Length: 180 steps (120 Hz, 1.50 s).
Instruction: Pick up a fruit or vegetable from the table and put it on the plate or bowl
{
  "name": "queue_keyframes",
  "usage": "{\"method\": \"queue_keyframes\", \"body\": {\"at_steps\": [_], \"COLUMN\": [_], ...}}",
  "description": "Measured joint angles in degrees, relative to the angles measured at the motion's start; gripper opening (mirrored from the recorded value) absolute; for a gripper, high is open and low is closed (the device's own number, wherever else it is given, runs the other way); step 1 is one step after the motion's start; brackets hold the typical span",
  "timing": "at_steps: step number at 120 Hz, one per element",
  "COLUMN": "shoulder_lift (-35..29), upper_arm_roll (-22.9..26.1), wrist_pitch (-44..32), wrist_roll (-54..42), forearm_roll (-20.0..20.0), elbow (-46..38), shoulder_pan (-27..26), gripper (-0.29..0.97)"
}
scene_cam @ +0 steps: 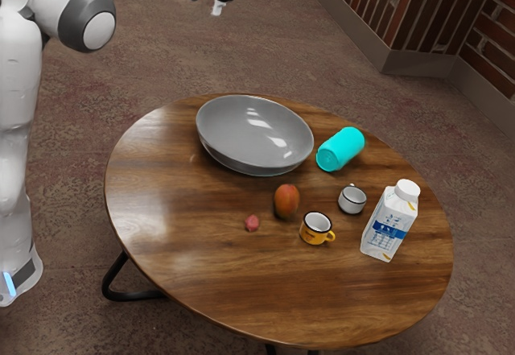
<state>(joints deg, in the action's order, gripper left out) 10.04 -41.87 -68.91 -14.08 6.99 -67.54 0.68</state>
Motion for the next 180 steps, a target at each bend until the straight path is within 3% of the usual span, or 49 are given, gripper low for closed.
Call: {"method": "queue_keyframes", "body": {"at_steps": [20,24,33,38,43,54,70,76,89,103,124,137,180], "shoulder_lift": [-1.2,-3.3,-4.6,-4.0,-2.7,-0.6,-0.9,-6.9,-19.9,-23.5,-27.0,-27.3,-24.4], "upper_arm_roll": [0.2,0.6,3.9,6.2,7.1,9.8,17.1,22.1,35.6,41.8,48.5,51.6,52.3], "wrist_pitch": [-7.5,-8.4,-10.0,-10.1,-10.3,-10.6,-10.5,-12.0,-17.6,-24.0,-34.8,-39.6,-45.3], "wrist_roll": [-4.0,-4.9,-7.1,-7.7,-8.2,-9.2,-10.2,-10.1,-8.4,-6.1,-3.2,-1.6,2.1], "forearm_roll": [0.6,-2.2,-14.8,-17.3,-15.2,-9.0,-5.2,-5.0,-5.8,-6.0,-5.3,-4.1,-3.2], "elbow": [0.7,2.5,6.5,6.7,5.8,4.7,3.8,-4.6,-24.9,-36.3,-49.4,-52.4,-58.8], "shoulder_pan": [0.4,-1.1,-11.3,-17.3,-20.6,-20.0,-21.0,-19.6,-10.0,-8.1,-4.7,-3.7,-3.4], "gripper": [0.66,0.66,0.65,0.65,0.65,0.66,0.66,0.66,0.66,0.66,0.66,0.66,0.66]}}
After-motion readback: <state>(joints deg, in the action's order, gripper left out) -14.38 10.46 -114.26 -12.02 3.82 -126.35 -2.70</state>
